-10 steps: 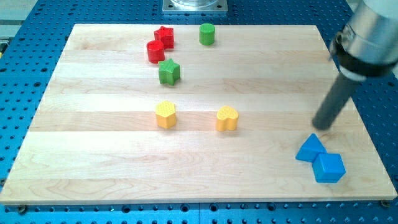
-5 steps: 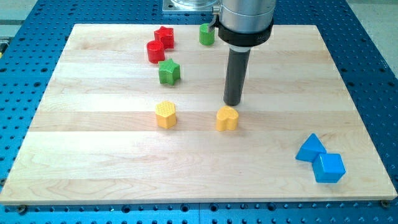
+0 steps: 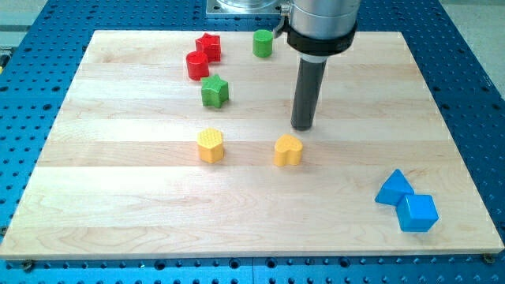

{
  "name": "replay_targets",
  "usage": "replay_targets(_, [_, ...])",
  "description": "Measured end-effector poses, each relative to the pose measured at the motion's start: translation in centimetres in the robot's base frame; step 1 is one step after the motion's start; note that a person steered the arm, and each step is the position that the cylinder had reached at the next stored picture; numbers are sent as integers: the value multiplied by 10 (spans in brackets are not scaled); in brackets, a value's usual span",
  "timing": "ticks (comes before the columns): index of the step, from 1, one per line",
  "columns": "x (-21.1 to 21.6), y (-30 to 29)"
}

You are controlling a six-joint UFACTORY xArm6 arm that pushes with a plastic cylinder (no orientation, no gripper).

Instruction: Move the red star vertically top to the blue blocks

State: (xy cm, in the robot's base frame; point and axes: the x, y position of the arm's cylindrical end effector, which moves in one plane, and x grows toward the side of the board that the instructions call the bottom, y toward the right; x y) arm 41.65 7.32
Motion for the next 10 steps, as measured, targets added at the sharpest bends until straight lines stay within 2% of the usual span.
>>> replay_targets(1, [-13, -58])
replay_targets(3, [-12, -207])
replay_targets(4, [-39, -241])
replay_targets(7, [-169, -223])
replay_targets(9, [-178, -122])
replay_targets(10, [-198, -106])
